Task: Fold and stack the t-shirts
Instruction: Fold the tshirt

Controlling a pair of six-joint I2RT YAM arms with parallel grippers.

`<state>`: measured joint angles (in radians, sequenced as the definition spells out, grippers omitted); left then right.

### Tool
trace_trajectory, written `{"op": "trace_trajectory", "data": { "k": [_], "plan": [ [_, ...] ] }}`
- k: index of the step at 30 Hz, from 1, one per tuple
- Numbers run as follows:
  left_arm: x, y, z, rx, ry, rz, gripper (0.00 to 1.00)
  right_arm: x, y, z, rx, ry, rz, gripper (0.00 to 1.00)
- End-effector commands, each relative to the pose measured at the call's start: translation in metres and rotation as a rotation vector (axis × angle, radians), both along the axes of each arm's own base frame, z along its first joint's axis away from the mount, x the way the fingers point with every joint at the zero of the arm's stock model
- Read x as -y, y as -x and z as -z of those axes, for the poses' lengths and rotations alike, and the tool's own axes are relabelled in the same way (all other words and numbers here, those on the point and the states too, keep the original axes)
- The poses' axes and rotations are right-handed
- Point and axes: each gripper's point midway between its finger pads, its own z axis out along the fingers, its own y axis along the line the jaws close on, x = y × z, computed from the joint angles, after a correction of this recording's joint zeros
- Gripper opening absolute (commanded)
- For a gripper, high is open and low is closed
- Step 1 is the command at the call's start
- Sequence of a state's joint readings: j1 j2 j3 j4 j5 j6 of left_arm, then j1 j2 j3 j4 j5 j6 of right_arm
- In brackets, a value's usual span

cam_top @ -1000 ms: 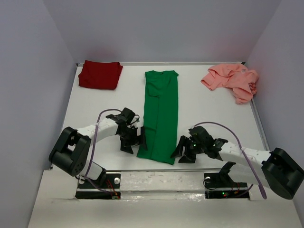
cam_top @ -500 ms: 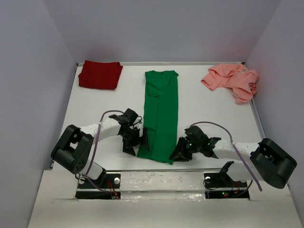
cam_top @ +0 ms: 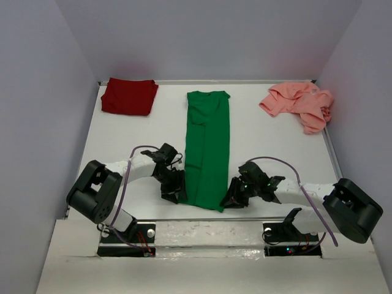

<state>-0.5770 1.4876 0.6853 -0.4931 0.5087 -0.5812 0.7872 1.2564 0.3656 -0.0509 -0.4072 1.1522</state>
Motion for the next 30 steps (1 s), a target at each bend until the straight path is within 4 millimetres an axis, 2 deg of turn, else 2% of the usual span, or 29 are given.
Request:
{"op": "trace_trajectory", "data": {
  "k": [1,10,14,17,18,19,23,25,26,30],
  "plan": [
    [-0.0152,0.0151,0.0211,-0.033,-0.066,0.028,0.55,-0.0067,-0.0049,-0.0067,0.028,-0.005,-0.018,0.31],
    [-0.0184,0.0157,0.0204,-0.032,-0.085,0.019,0.52,-0.0093,-0.0067,-0.0038,0.025,0.003,-0.031,0.31],
    [-0.0188,0.0153,0.0197,-0.029,-0.088,0.015,0.38,-0.0100,-0.0060,-0.0031,0.019,0.003,-0.039,0.23],
    [-0.0207,0.0165,0.0211,-0.031,-0.096,0.014,0.35,-0.0103,-0.0053,-0.0034,0.017,0.001,-0.043,0.22],
    [-0.0203,0.0164,0.0210,-0.031,-0.094,0.014,0.31,-0.0105,-0.0056,-0.0035,0.017,0.001,-0.043,0.19],
    [-0.0208,0.0158,0.0212,-0.030,-0.097,0.011,0.23,-0.0105,-0.0052,-0.0028,0.014,0.003,-0.045,0.14],
    [-0.0215,0.0158,0.0216,-0.033,-0.097,0.005,0.00,-0.0114,-0.0058,-0.0034,0.016,0.007,-0.056,0.10],
    [-0.0216,0.0159,0.0215,-0.035,-0.096,0.004,0.00,-0.0110,-0.0049,-0.0040,0.012,0.011,-0.061,0.06],
    [-0.0205,0.0140,0.0205,-0.032,-0.092,0.002,0.00,-0.0106,-0.0040,-0.0041,0.009,0.014,-0.066,0.00],
    [-0.0189,0.0138,0.0155,-0.042,-0.091,0.013,0.00,-0.0079,0.0018,-0.0118,-0.021,0.054,-0.124,0.00]
  ]
}}
